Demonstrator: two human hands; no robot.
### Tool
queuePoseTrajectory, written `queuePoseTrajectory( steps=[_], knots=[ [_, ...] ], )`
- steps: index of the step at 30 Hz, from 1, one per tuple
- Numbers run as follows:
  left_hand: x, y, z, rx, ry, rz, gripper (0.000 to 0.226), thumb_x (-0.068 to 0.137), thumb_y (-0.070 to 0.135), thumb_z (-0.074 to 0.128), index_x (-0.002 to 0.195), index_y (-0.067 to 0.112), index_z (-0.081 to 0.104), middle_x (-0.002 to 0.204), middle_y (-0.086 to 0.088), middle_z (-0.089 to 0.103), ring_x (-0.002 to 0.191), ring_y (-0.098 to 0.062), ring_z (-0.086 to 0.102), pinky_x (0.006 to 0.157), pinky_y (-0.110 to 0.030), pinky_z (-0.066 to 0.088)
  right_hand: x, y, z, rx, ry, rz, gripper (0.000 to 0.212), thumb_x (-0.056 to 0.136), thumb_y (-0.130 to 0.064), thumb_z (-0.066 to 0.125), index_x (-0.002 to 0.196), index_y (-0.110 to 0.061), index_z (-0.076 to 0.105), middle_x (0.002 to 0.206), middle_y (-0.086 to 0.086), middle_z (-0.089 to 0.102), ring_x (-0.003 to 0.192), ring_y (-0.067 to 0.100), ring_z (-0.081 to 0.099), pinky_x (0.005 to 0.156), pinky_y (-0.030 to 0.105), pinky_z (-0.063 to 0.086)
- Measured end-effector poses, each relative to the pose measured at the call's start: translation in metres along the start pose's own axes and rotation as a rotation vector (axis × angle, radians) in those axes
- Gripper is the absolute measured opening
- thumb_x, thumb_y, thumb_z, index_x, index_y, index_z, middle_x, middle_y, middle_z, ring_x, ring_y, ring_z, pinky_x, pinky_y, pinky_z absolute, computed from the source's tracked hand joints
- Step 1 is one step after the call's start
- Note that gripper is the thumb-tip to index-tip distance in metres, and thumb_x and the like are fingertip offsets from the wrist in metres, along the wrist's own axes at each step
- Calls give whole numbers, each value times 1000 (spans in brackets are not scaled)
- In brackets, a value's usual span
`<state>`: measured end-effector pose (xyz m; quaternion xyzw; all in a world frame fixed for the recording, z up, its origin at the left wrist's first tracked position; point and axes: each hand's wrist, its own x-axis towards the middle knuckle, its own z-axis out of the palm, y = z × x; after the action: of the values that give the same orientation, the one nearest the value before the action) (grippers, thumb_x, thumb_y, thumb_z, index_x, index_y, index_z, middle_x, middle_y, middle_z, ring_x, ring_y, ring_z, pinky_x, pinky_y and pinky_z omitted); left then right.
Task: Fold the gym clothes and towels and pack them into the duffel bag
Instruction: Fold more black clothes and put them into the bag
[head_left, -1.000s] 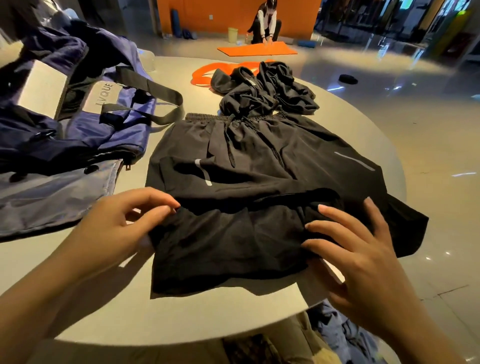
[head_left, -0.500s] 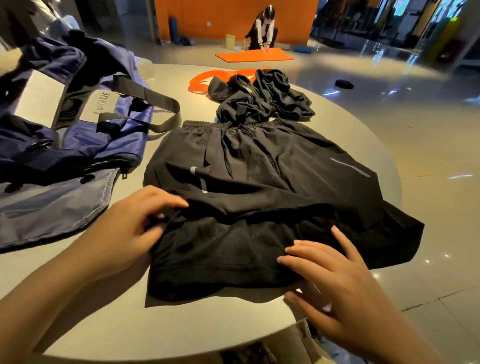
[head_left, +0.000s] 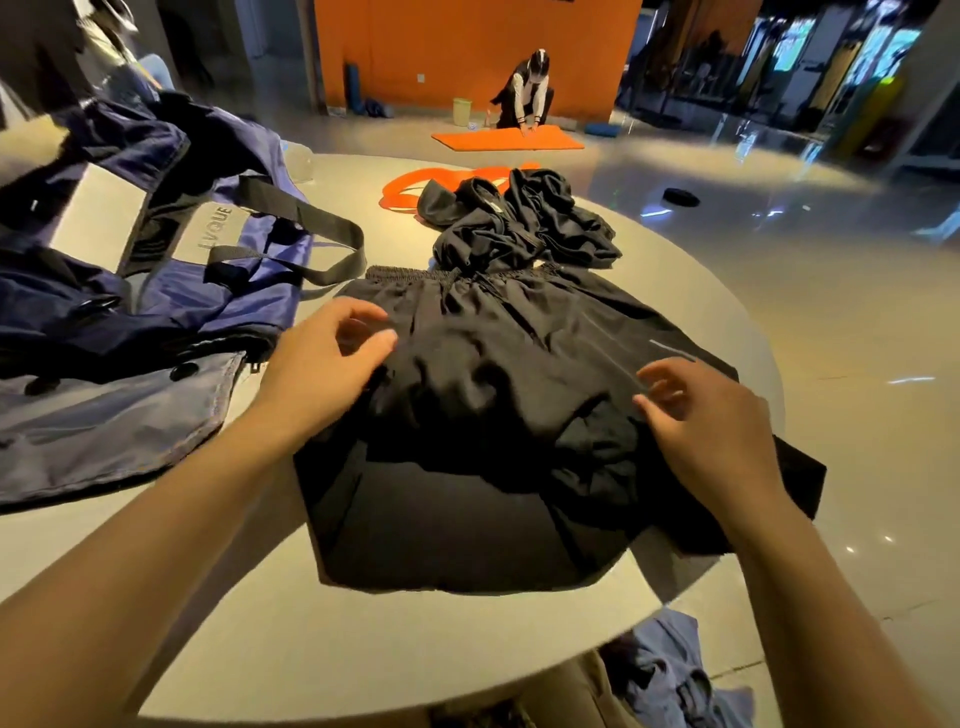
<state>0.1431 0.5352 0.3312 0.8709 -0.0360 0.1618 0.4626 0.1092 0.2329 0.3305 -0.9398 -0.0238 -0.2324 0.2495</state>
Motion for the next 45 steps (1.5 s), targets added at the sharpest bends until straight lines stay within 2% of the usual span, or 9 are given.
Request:
queuePoseTrajectory(
  steps=[4,8,13,19,22,31,34,39,45],
  knots=[
    [-37,-2,5,133,-220,98,56,81,57,61,132,39,44,122,13,53,111,-6,51,95,-28,41,-26,4,3,-16,17,-150,31,90,-43,56,112,-23,64,114,-4,61,104,14,56,89,36,48],
    [-52,-33,22,673,-442,260,97,68,88,3,151,38,12,157,10,21,142,-11,22,116,-33,18,-50,5,27,-109,-324,-188,68,85,-70,27,142,-34,40,149,-6,36,133,13,34,111,33,29],
    [-17,-51,18,654,-449,326,95,73,85,3,151,34,18,156,7,26,142,-13,26,114,-28,15,-37,9,39,-90,-373,-143,71,86,-72,28,148,-37,23,153,-10,28,139,11,30,115,44,27],
    [11,-59,-8,677,-384,331,88,77,79,21,148,27,30,152,-5,36,133,-27,42,108,-42,34,-46,15,9,122,-98,-152,38,93,-38,52,127,-22,56,125,-16,50,115,-6,43,95,5,31],
    [-7,-25,3,580,-175,501,61,85,51,37,133,17,54,134,-8,52,118,-29,53,98,-44,45,-62,41,-7,84,38,-27,21,92,-18,61,112,-22,64,111,-14,56,101,-7,46,82,6,37],
    [-40,59,123,556,-635,934,50,84,52,51,132,36,52,139,2,49,132,-18,41,111,-54,23,-87,89,-20,143,-50,78,53,82,-1,54,119,-40,51,124,-16,49,113,-18,40,95,13,30],
    [-38,62,146,595,-554,981,37,84,41,40,103,31,70,99,3,67,86,-22,66,76,-38,52,-80,113,-27,-15,-91,142,66,79,7,60,129,-35,51,133,-8,49,124,8,41,104,29,30],
    [-46,69,130,301,-382,811,28,89,41,47,94,24,69,84,7,67,74,-18,66,53,-35,52,-51,132,-41,-180,-88,30,32,79,-6,74,105,-25,71,102,-2,70,96,23,63,85,52,50],
    [-37,84,69,-45,-125,425,13,85,40,67,89,29,70,76,19,66,72,-1,61,63,-9,44,6,74,-56,222,-6,-33,27,90,4,54,97,-22,53,89,-12,59,83,2,57,70,5,43]
  ],
)
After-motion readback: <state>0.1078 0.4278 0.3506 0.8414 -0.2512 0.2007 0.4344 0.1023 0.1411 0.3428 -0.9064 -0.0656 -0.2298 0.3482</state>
